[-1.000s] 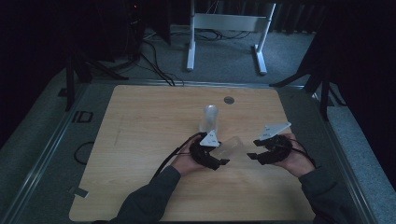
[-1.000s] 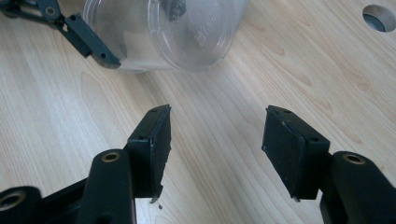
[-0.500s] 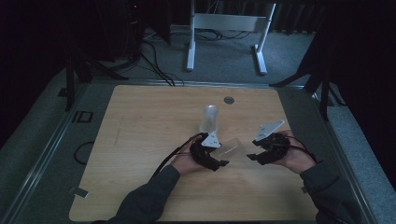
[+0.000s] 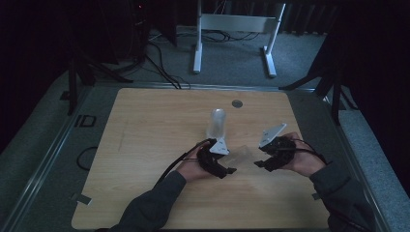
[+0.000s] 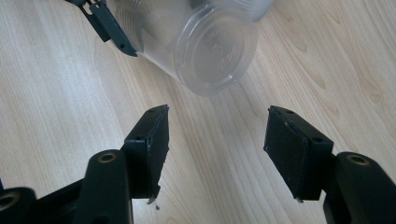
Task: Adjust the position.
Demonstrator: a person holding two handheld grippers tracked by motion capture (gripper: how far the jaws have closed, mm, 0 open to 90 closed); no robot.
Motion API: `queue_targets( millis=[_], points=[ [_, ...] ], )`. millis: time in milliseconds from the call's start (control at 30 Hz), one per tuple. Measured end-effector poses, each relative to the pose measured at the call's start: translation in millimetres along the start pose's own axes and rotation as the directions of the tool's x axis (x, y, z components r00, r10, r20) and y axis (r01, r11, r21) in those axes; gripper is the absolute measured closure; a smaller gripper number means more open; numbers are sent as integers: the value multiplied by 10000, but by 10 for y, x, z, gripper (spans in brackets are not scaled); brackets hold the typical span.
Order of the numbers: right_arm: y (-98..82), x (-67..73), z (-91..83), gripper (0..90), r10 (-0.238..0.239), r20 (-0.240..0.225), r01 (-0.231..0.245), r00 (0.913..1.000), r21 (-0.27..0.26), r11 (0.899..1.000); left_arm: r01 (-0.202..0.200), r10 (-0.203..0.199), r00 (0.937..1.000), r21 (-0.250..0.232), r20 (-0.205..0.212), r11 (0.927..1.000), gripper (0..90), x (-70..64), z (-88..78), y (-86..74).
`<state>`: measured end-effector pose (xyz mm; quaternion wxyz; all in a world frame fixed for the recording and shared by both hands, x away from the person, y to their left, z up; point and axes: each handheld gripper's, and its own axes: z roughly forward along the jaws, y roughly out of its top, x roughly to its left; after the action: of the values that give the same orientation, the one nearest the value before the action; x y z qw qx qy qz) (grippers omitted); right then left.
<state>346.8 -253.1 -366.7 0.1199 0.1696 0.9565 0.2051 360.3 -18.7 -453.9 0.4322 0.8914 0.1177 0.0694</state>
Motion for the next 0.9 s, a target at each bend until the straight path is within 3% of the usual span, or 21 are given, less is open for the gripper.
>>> queue_targets(
  millis=[567,900],
  points=[
    [107,13,-27,367,-534,-199,548,9984,730,9958,-438,437,9990,512,35,9977,275,-28,35,16],
    [196,39,-4,365,-997,-444,1047,9940,1294,9860,-785,796,9968,773,-112,9939,275,-57,33,48]
  ],
)
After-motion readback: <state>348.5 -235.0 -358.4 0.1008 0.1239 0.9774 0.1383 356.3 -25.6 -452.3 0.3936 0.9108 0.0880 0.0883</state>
